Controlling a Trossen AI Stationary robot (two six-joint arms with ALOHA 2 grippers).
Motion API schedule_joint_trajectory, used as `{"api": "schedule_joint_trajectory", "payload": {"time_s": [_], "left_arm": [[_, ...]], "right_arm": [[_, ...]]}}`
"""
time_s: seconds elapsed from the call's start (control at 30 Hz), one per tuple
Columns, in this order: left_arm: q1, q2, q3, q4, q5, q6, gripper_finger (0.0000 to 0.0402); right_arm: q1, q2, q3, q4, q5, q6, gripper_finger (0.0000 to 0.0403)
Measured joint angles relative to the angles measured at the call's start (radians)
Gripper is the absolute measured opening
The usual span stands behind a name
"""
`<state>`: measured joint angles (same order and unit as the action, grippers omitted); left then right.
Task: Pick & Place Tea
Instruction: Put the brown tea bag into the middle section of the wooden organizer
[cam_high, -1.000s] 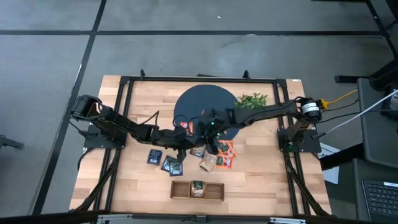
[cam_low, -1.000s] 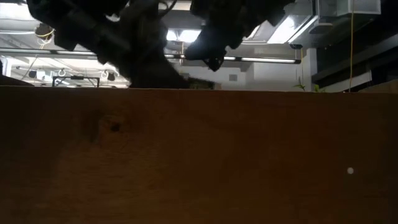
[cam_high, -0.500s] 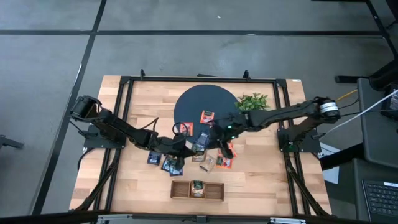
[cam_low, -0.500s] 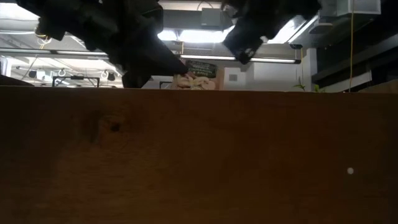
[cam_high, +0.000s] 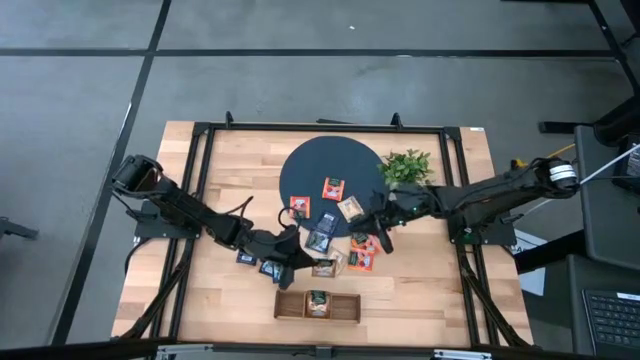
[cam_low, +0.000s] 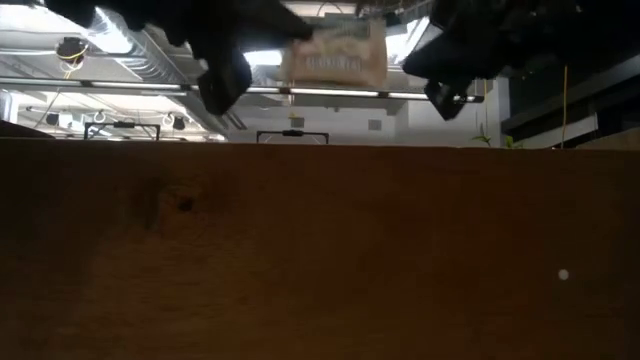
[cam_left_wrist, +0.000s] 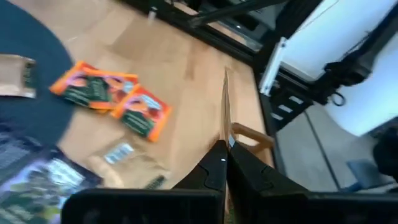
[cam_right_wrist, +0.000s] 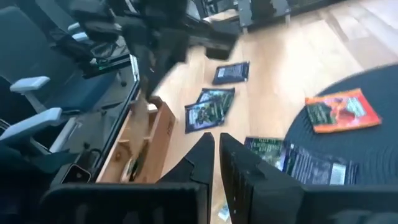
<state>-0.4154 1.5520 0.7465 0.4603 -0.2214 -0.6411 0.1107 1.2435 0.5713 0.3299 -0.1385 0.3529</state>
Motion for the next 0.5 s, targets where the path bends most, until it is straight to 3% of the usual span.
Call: {"api": "schedule_joint_trajectory", "payload": {"time_s": [0.17, 0.33, 0.5], "left_arm": [[-0.071, 0.011, 0.004, 0.006, 0.002, -0.047, 0.0002], [-0.126, 0.072, 0.004, 0.118, -0.059, -0.099, 0.0002], [-0.141, 0.16, 0.004, 0.179, -0.111, -0.178, 0.0001]], "right_arm": [[0.035, 0.002, -0.043, 0.019, 0.052, 0.013, 0.003], [0.077, 0.002, -0.049, 0.027, 0.138, 0.009, 0.003], [0.09, 0.002, -0.049, 0.053, 0.146, 0.009, 0.003]]}}
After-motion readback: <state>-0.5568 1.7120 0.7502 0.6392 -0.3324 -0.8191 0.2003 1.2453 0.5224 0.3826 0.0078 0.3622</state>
